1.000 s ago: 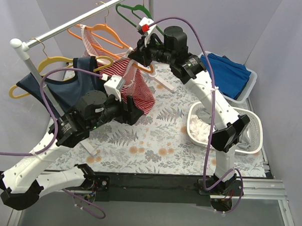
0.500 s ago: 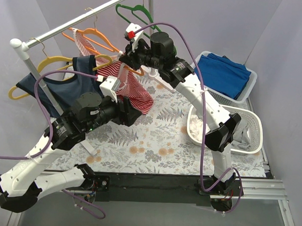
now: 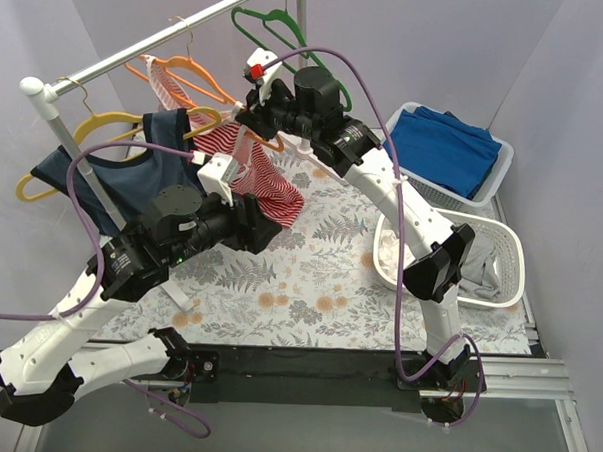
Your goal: Place the tank top on the hanger
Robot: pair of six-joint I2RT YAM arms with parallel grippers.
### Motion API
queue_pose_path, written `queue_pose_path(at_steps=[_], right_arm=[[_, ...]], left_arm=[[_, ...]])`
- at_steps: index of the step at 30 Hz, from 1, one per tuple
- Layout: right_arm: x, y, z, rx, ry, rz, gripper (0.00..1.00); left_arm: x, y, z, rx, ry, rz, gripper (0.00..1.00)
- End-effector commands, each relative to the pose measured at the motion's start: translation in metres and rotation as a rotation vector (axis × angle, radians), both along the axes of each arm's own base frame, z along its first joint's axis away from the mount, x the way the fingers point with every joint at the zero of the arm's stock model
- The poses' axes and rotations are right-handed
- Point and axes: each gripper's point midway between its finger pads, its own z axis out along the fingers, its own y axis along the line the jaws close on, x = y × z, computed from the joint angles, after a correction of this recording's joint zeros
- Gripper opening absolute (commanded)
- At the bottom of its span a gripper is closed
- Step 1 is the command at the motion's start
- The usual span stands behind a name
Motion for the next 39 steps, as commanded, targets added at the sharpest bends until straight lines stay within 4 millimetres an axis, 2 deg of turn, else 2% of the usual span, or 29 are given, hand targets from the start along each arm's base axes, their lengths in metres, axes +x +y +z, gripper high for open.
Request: queue_pose_path(at_steps=[1, 6, 11, 15, 18, 24, 29, 31, 32, 34, 35, 36, 39], right_arm=[[-0.007, -0.005, 0.053, 0.106, -0.134, -0.006, 0.01], [-0.011, -0.012, 0.051, 0.091, -0.138, -0.012, 0.02], [-0.016, -0.015, 0.051, 0.084, -0.135, -0.004, 0.11], [-0.021, -0.02, 0.06, 0.094, -0.145, 0.002, 0.25], [-0.026, -0.025, 0.072, 0.113, -0.16, 0.003, 0.41], [-0.036, -0.037, 0.09, 0.137, -0.176, -0.005, 0.58], [-0.043, -0.056, 0.098, 0.142, -0.179, -0.048, 0.66], [-0.044, -0.06, 0.093, 0.131, -0.168, -0.062, 0.68], [-0.048, -0.067, 0.099, 0.14, -0.172, -0.076, 0.69], [-0.049, -0.072, 0.089, 0.127, -0.145, -0.089, 0.73], [-0.055, -0.08, 0.095, 0.141, -0.141, -0.099, 0.73], [-0.055, -0.081, 0.082, 0.12, -0.116, -0.103, 0.75], [-0.063, -0.096, 0.076, 0.127, -0.076, -0.137, 0.79]], left_arm=[[-0.006, 0.003, -0.003, -0.001, 0.008, -0.014, 0.67], [-0.006, 0.004, -0.002, -0.007, 0.008, -0.011, 0.67], [-0.007, 0.002, -0.003, -0.007, 0.01, -0.015, 0.67], [-0.007, 0.002, -0.004, -0.007, 0.012, -0.016, 0.67], [-0.005, 0.002, -0.005, -0.004, 0.009, -0.011, 0.67], [-0.002, -0.001, -0.012, 0.011, 0.018, -0.011, 0.67], [0.002, -0.006, -0.021, 0.027, 0.032, -0.016, 0.67], [0.005, -0.009, -0.027, 0.041, 0.044, -0.017, 0.68], [0.005, -0.01, -0.029, 0.046, 0.048, -0.019, 0.67], [0.007, -0.013, -0.036, 0.053, 0.062, -0.02, 0.68], [0.009, -0.016, -0.038, 0.054, 0.065, -0.02, 0.68], [0.01, -0.017, -0.04, 0.054, 0.07, -0.02, 0.68], [0.016, -0.023, -0.052, 0.065, 0.091, -0.013, 0.69]])
